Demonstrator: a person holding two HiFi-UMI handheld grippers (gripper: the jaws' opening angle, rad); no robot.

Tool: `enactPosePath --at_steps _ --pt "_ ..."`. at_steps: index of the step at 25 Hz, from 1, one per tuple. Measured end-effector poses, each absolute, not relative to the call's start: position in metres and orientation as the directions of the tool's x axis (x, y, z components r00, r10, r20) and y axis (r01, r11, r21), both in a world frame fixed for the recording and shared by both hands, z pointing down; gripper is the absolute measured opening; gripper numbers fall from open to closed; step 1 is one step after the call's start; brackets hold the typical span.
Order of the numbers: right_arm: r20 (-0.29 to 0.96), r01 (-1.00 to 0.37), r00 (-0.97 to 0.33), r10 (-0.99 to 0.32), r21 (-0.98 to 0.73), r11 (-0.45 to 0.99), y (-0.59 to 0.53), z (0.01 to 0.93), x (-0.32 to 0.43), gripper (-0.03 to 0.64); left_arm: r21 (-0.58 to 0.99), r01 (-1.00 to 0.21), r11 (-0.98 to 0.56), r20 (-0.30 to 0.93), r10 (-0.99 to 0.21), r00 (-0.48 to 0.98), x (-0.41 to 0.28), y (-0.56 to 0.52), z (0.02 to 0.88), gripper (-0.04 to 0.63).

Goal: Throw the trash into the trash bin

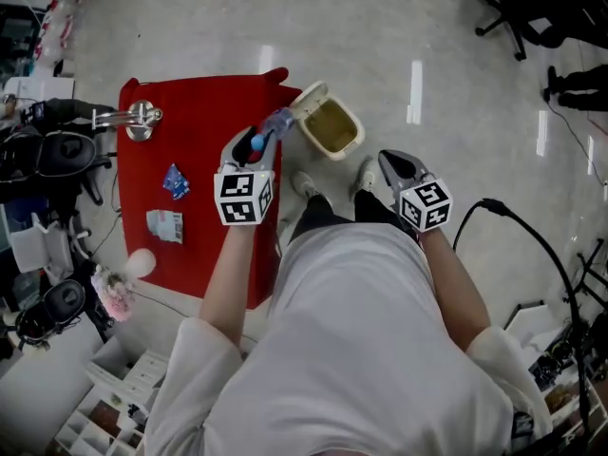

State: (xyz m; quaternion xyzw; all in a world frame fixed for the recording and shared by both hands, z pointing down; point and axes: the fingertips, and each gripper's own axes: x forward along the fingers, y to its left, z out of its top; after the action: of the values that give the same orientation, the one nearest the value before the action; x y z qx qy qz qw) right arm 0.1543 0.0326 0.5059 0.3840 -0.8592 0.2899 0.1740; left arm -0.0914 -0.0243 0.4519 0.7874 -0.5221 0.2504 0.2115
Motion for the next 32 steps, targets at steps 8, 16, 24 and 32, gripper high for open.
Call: enactPosePath --at_steps 8,16,24,32 --pt "0.537 -0.794 -0.607 -0.586 -0.370 0.482 0.041 0.513 0.195 0.000 0.082 -0.891 -0.447 0.633 -0.667 0.393 -0.036 -0.033 0.471 0.161" --pt "0.555 -0.808 -0.588 -0.588 -0.379 0.450 0.041 0.536 0.213 0.000 0.078 -0.868 -0.491 0.653 -0.632 0.416 -0.010 -0.039 0.513 0.161" --pt "0.565 -0.807 -0.590 -0.577 -0.388 0.445 0.030 0.563 0.218 0.000 0.086 -0.839 -0.537 0.697 -0.569 0.436 0.010 -0.043 0.585 0.161" --pt "0.573 -0.788 -0.614 -0.543 -0.411 0.458 0.015 0.622 0.209 0.000 0.094 -0.823 -0.560 0.720 -0.533 0.445 0.028 -0.051 0.680 0.161"
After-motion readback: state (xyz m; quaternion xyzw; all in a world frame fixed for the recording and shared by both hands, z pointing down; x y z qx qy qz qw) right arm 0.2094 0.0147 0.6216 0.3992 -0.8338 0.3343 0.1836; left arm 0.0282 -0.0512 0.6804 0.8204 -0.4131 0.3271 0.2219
